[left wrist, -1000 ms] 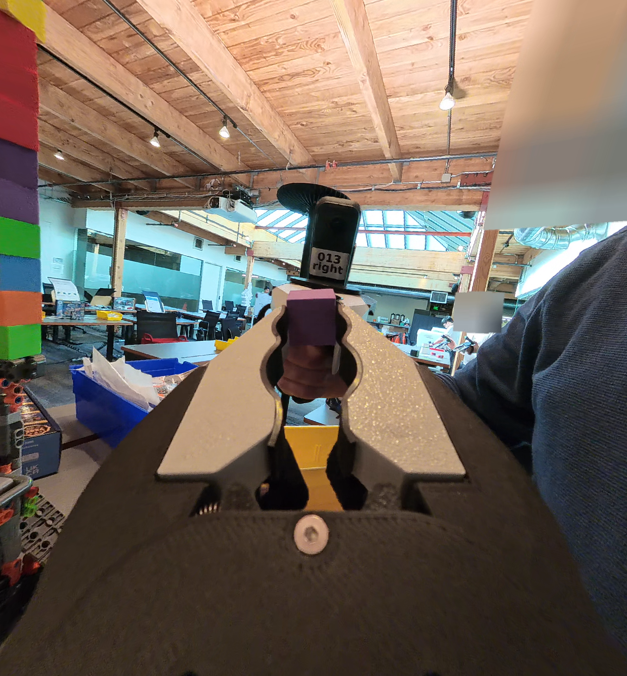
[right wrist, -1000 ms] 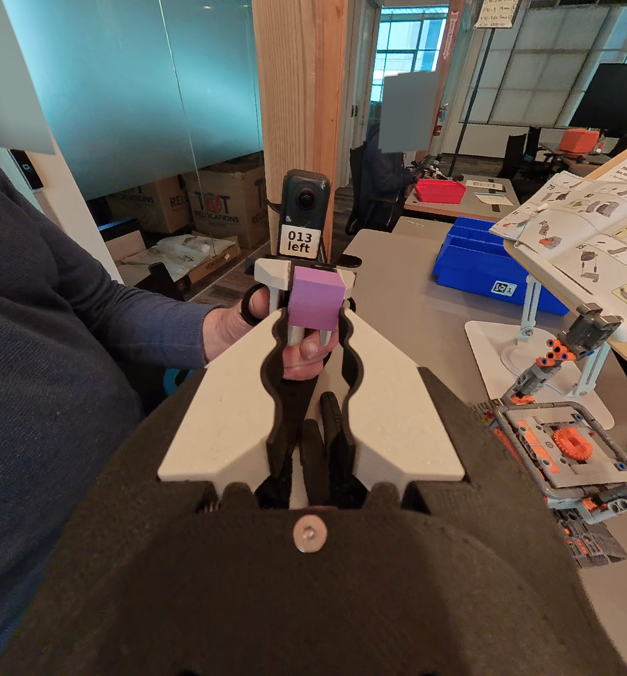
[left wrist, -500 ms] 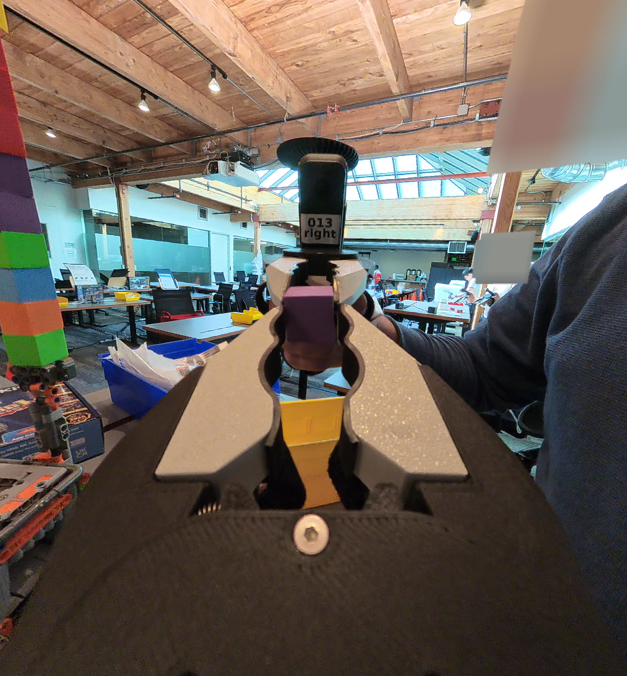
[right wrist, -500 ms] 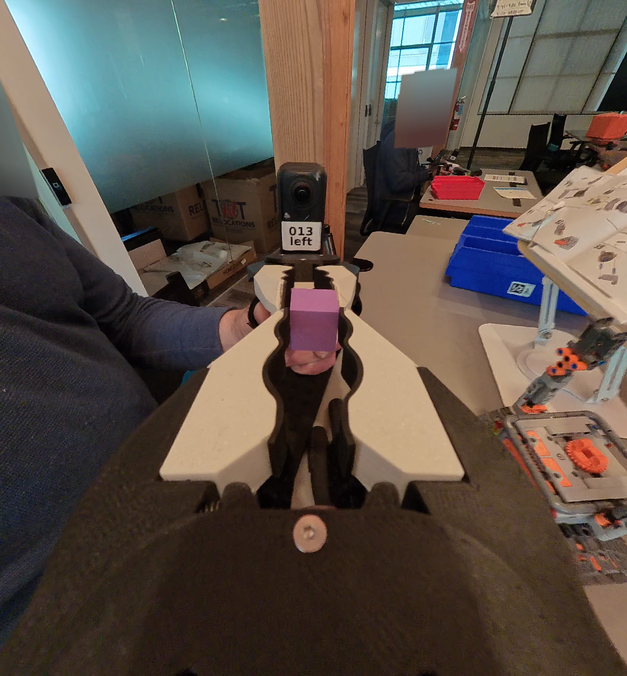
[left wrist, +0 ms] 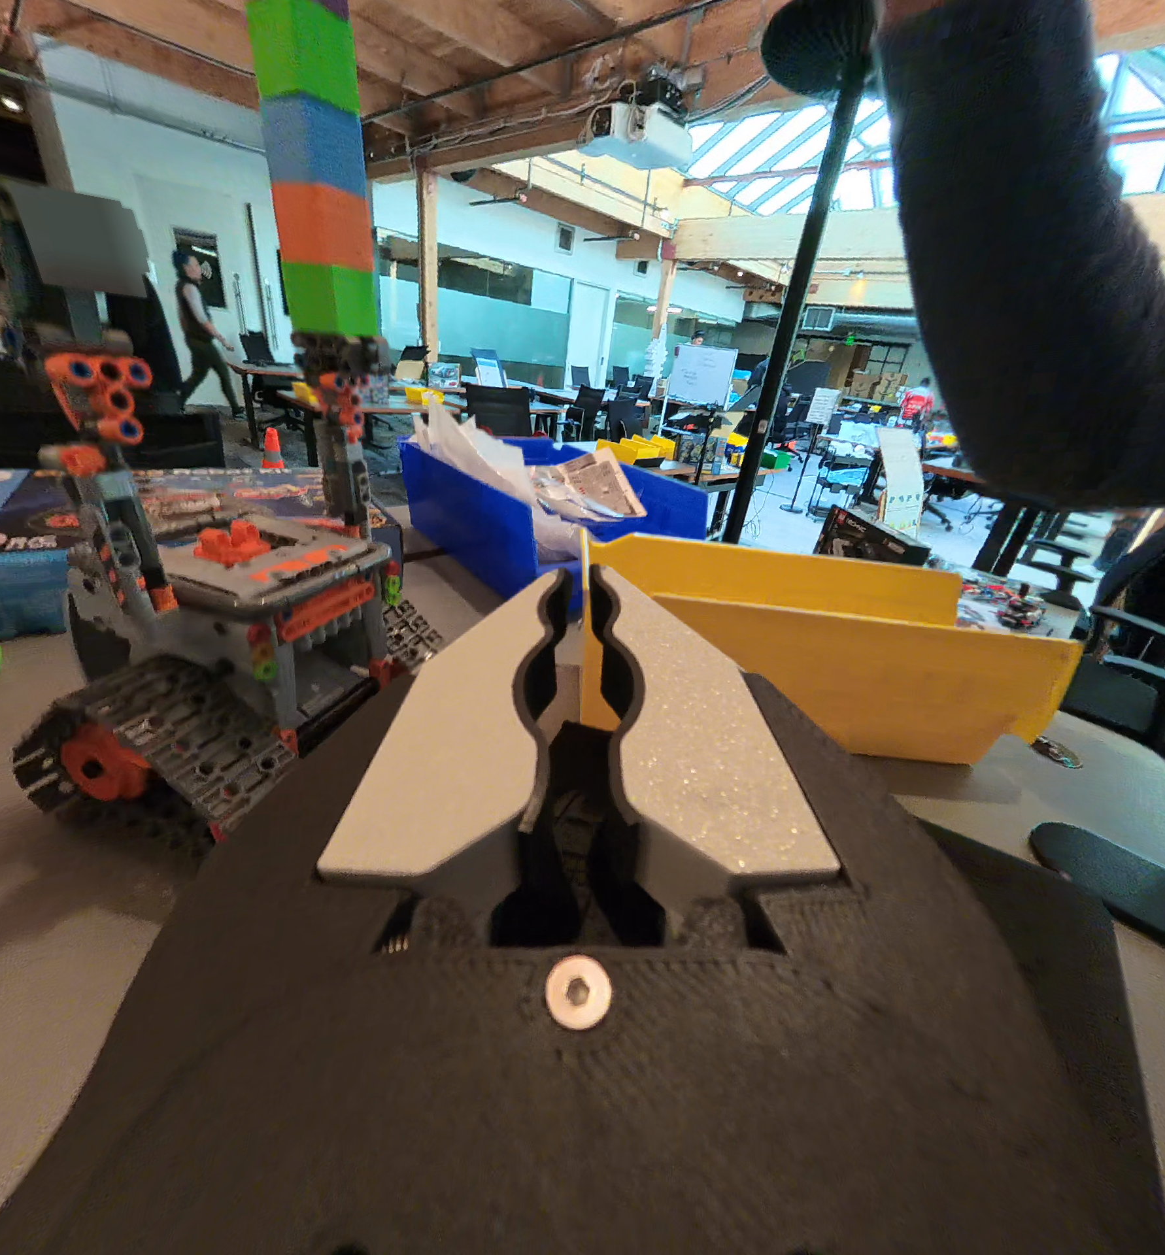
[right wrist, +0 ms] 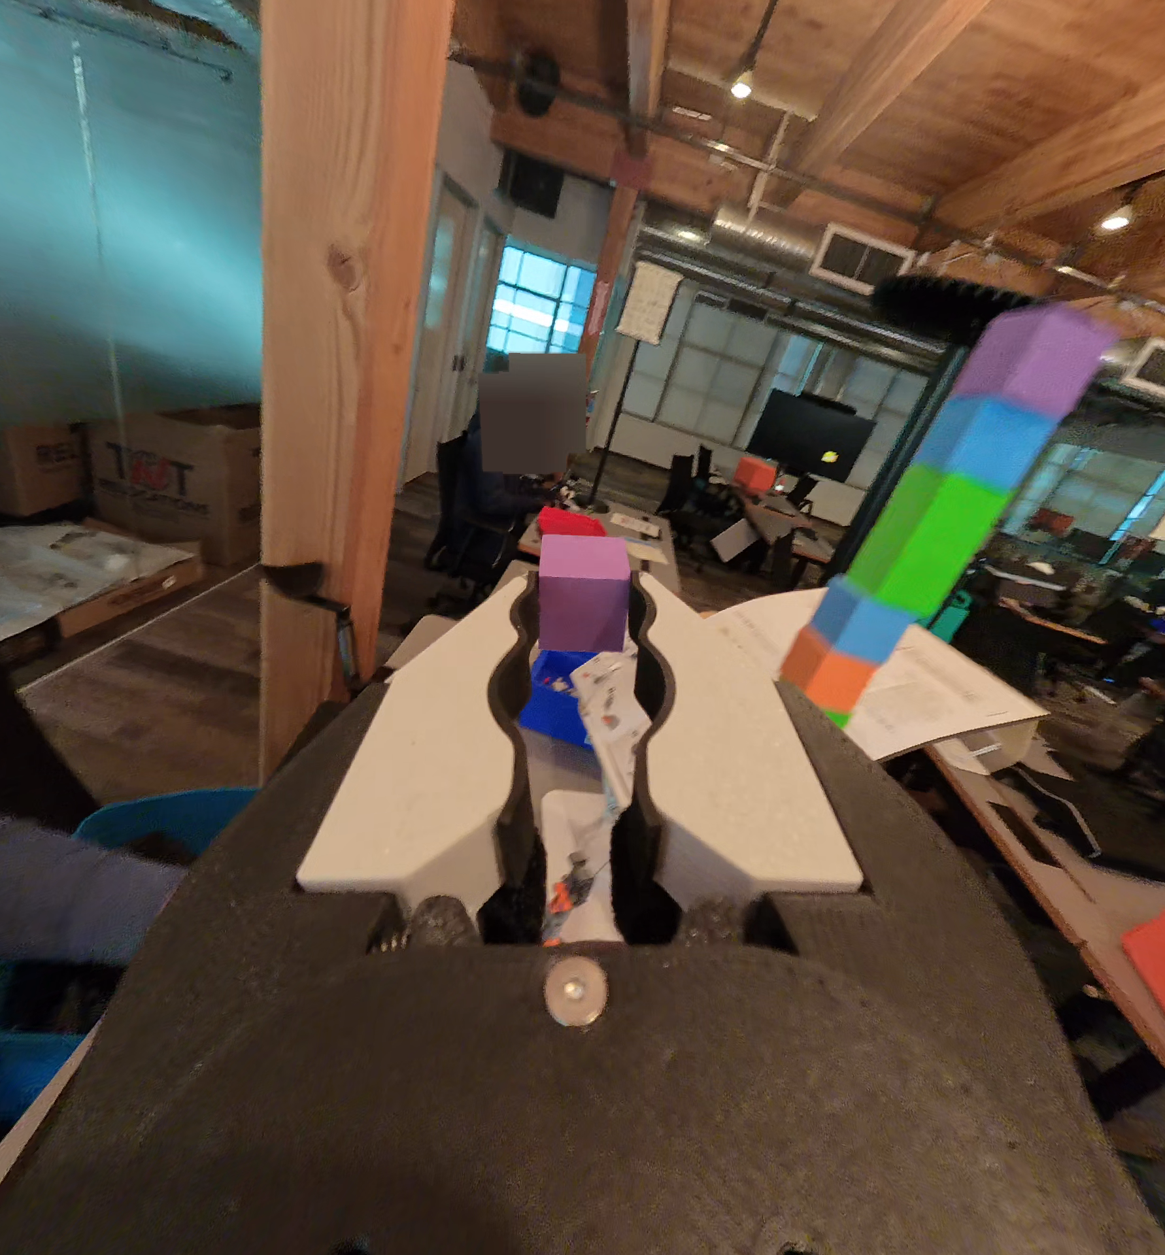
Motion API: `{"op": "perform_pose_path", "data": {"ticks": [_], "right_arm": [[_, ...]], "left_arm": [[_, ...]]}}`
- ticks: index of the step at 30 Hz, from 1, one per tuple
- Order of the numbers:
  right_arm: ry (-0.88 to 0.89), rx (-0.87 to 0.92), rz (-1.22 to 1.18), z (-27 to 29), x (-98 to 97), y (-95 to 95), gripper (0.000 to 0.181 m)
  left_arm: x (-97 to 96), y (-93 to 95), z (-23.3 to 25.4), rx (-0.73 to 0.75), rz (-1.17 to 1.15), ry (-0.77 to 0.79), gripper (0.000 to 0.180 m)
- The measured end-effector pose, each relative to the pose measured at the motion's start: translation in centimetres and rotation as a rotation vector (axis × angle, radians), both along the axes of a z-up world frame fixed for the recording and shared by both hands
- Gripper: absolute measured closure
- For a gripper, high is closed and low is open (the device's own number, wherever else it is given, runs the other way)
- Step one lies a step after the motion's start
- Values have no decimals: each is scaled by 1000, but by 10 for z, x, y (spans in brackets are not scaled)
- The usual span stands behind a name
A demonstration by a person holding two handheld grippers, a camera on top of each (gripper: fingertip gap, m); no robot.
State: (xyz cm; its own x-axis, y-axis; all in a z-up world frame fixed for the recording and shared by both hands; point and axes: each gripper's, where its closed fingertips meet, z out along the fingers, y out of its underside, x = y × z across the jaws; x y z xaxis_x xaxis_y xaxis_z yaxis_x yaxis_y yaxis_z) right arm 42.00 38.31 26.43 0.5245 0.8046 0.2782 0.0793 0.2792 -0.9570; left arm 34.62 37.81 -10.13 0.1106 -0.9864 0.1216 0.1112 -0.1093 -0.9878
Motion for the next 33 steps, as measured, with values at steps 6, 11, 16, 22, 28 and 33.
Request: {"op": "perform_pose_path", "data": {"ticks": [6,11,16,22,28,33], "right_arm": [[24,59,-69,91,18,37,157],[22,36,-124,133,27,76,156],[4,-25,-131,149,25,106,157],[-22,-106,-136,146,22,127,157],[-38,-150,-137,136,23,135,157],[-37,-168,-129,131,22,139,157]], "left_arm": [[3,3,-14,16,4,48,178],[0,6,-13,8,13,34,178],[0,9,-14,-5,7,29,178],[0,10,-15,-12,-3,23,178],[0,10,-15,-20,-14,18,177],[0,10,-16,-26,-22,18,177]]}}
